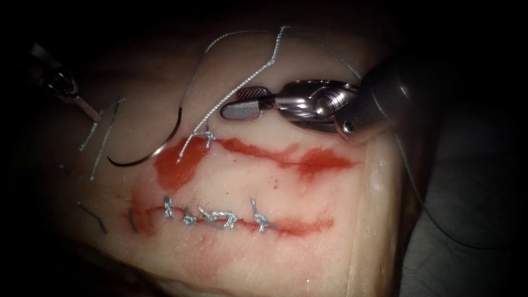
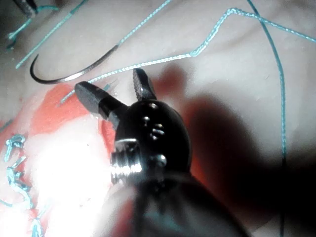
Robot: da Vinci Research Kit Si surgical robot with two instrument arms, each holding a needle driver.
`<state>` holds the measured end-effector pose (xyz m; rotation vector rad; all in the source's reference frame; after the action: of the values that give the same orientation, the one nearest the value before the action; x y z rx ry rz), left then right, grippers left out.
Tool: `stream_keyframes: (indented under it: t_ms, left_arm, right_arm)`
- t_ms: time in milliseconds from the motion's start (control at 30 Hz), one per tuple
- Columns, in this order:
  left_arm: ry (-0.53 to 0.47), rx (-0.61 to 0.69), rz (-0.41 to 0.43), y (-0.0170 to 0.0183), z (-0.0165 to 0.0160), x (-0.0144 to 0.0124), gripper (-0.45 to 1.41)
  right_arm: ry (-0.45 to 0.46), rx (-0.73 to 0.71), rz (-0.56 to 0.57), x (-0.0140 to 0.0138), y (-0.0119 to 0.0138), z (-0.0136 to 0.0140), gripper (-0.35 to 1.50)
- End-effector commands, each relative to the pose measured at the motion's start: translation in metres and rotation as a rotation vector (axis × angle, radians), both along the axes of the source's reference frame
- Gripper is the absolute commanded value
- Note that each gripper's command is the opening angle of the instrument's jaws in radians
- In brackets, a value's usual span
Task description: Wound Closure
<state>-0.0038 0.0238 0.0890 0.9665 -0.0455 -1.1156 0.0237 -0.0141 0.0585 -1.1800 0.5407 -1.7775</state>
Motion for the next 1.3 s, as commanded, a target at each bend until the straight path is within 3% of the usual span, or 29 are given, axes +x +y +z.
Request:
stream_keyframes:
  t_ms: [33,133,167,200,233,267,300,333,467,567,667,767,900,967,1000,1033,1100,1133,1300]
  left_arm:
    - [0.011,-0.002,-0.003,0.0003,0.0007,-0.0005,-0.45]
    - [0.095,0.008,-0.022,0.0001,0.0009,-0.0005,-0.45]
    - [0.212,0.015,-0.054,-0.0001,0.0011,-0.0005,0.46]
    - [0.247,0.006,-0.055,-0.0002,0.0012,-0.0004,0.64]
    - [0.247,0.006,-0.055,-0.0002,0.0012,-0.0004,0.64]
    - [0.268,-0.006,-0.042,-0.0003,0.0013,-0.0003,0.76]
    - [0.217,-0.052,0.034,-0.0003,0.0014,-0.0002,0.86]
    - [0.074,-0.126,0.205,-0.0001,0.0013,-0.0001,0.98]
    - [0.035,-0.133,0.272,0.0003,0.0008,0.0000,0.96]
    - [0.077,-0.144,0.294,0.0004,0.0005,-0.0002,0.96]
    - [0.084,-0.144,0.303,0.0007,0.0004,-0.0005,1.05]
    - [0.056,-0.140,0.272,0.0012,0.0001,-0.0010,0.95]
    - [-0.143,-0.082,0.162,0.0009,0.0005,-0.0014,0.80]
    - [-0.351,-0.154,0.225,0.0004,0.0011,-0.0013,0.73]
    - [-0.351,-0.154,0.225,0.0004,0.0011,-0.0013,0.73]
    - [-0.443,-0.184,0.241,0.0001,0.0015,-0.0011,0.73]
    - [-0.510,-0.184,0.251,-0.0005,0.0021,-0.0008,0.68]
    - [-0.533,-0.187,0.285,-0.0011,0.0028,-0.0004,0.80]
    - [-0.545,-0.191,0.299,-0.0019,0.0043,-0.0002,0.78]
  right_arm:
    - [0.005,0.002,0.001,0.0010,0.0001,0.0000,1.46]
    - [0.007,-0.005,-0.005,0.0011,0.0003,-0.0007,1.46]
    - [0.009,-0.009,-0.008,0.0011,0.0004,-0.0012,1.46]
    - [0.011,-0.012,-0.008,0.0011,0.0005,-0.0015,1.46]
    - [0.011,-0.012,-0.008,0.0011,0.0005,-0.0015,1.46]
    - [0.013,-0.014,-0.009,0.0011,0.0005,-0.0018,1.46]
    - [0.015,-0.020,-0.012,0.0011,0.0006,-0.0021,1.46]
    - [0.018,-0.019,-0.012,0.0012,0.0008,-0.0027,1.46]
    - [0.018,-0.011,-0.005,0.0012,0.0009,-0.0035,1.46]
    - [0.006,-0.009,0.010,0.0013,0.0009,-0.0040,1.46]
    - [-0.005,-0.014,0.021,0.0014,0.0008,-0.0043,1.46]
    - [-0.017,-0.014,0.041,0.0014,0.0007,-0.0044,1.46]
    - [-0.035,-0.013,0.064,0.0014,0.0007,-0.0044,1.45]
    - [-0.035,-0.013,0.064,0.0014,0.0007,-0.0044,1.45]
    - [-0.035,-0.013,0.064,0.0014,0.0007,-0.0044,1.45]
    - [-0.035,-0.013,0.064,0.0014,0.0007,-0.0044,1.45]
    - [-0.035,-0.013,0.063,0.0014,0.0007,-0.0044,1.45]
    - [-0.035,-0.013,0.063,0.0014,0.0006,-0.0045,1.45]
    - [-0.035,-0.013,0.064,0.0014,0.0005,-0.0045,1.45]
